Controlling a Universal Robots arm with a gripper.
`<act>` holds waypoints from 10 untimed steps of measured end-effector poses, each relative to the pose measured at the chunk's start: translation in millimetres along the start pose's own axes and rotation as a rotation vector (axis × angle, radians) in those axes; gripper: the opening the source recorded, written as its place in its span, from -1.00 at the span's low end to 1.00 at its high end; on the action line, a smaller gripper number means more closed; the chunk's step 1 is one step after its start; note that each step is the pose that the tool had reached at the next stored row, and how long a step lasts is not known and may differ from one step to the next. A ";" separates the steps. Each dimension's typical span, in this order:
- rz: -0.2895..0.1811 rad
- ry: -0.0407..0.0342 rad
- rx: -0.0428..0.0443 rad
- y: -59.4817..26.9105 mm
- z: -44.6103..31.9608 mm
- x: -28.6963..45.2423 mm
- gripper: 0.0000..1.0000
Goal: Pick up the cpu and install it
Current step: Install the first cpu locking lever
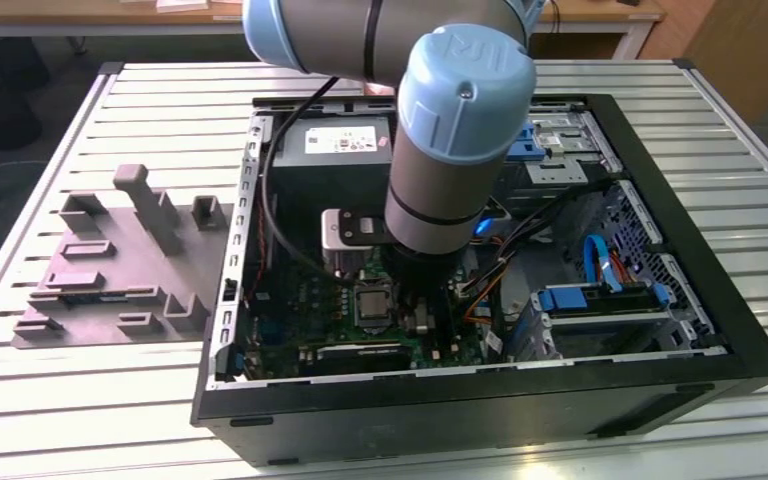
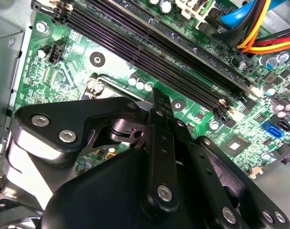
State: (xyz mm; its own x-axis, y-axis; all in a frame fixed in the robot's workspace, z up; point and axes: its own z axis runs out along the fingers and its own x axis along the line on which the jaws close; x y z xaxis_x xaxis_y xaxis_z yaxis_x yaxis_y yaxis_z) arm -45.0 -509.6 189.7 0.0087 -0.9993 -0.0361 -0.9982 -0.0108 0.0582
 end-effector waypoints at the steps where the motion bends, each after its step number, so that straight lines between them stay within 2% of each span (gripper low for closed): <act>1: 0.000 0.0000 0.0000 -0.2 0.2 0.0 -0.79; 10: -0.001 -0.0003 0.0001 -4.0 0.7 0.0 -0.79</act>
State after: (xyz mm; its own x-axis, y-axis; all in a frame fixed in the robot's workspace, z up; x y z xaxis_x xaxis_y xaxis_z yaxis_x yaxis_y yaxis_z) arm -41.1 -509.6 188.8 0.0100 -0.9993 -0.0365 -0.9982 -0.0121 0.0581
